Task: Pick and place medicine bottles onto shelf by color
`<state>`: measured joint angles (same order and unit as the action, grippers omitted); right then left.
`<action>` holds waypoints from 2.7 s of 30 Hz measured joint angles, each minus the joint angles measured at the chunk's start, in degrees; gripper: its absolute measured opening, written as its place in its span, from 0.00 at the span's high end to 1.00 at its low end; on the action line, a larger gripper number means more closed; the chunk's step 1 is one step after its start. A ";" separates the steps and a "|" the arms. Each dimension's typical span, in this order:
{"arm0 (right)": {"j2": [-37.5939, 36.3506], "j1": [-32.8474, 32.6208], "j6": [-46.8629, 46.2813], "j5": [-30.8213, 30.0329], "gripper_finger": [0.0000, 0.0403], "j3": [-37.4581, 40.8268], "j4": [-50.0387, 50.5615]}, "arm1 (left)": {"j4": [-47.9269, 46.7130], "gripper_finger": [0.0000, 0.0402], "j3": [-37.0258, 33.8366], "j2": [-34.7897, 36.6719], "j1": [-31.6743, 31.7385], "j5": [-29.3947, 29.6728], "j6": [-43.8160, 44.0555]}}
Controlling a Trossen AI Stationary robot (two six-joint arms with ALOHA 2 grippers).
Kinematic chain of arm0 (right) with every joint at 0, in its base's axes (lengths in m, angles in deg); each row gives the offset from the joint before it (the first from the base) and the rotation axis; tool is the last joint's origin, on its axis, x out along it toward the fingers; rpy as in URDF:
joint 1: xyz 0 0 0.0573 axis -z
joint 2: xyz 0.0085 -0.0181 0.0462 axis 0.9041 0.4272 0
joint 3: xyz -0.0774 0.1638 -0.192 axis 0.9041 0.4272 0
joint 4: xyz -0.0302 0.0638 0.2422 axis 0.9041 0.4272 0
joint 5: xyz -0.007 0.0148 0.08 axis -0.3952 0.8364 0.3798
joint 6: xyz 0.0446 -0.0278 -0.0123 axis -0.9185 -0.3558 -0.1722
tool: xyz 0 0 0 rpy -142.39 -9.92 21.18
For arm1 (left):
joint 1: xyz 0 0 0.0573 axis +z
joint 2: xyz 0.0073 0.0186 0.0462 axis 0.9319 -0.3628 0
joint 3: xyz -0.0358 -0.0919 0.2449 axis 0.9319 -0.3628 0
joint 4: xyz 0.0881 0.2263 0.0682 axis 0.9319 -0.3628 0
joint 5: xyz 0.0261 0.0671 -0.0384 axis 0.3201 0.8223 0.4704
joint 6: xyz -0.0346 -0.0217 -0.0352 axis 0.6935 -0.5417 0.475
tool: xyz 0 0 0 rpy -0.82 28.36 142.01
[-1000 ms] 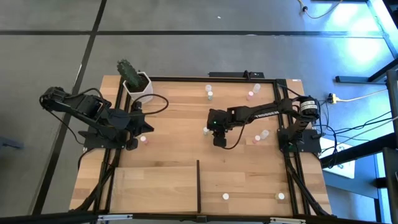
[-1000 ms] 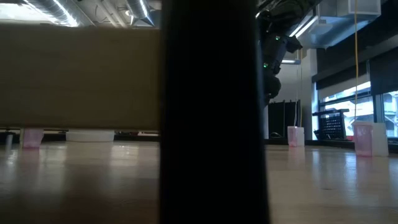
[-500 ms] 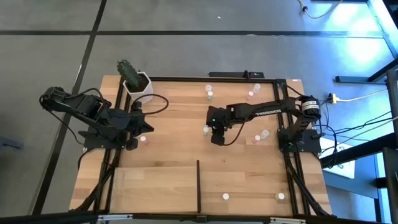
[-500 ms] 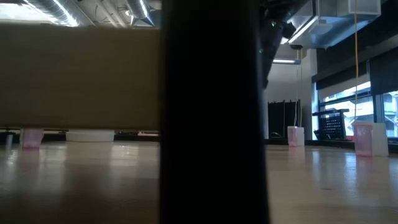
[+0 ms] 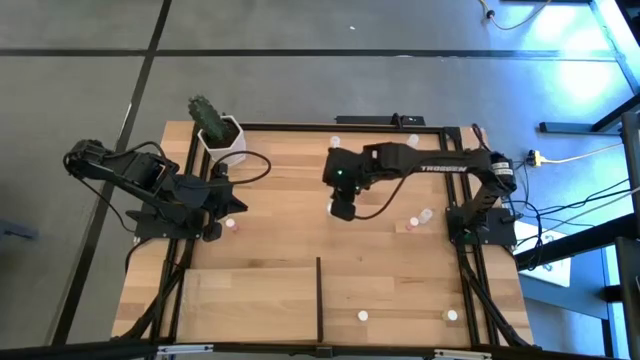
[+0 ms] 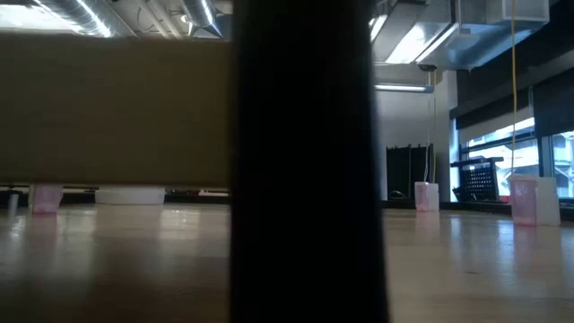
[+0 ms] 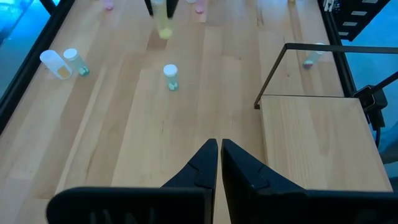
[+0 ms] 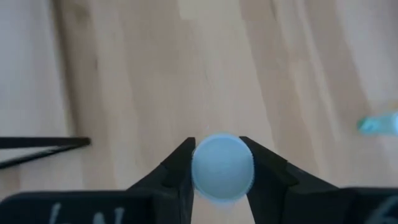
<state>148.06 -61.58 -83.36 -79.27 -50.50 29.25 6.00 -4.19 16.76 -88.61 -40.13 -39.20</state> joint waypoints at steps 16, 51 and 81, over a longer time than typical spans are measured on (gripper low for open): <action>0.24 -4.69 3.48 -2.51 0.72 -13.75 -0.76 | 0.34 0.97 0.00 0.00 -0.02 0.00 4.63; 7.87 -4.04 11.80 -2.99 0.71 -13.73 -5.02 | 12.38 0.83 0.01 -0.17 -0.02 1.72 10.58; 7.80 -4.05 13.54 -2.99 0.71 -13.71 -5.13 | 12.40 0.65 -2.09 -14.73 0.85 13.90 7.08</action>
<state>155.87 -65.63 -69.82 -82.25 -64.21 24.12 18.40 -6.28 2.03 -87.76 -26.24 -32.11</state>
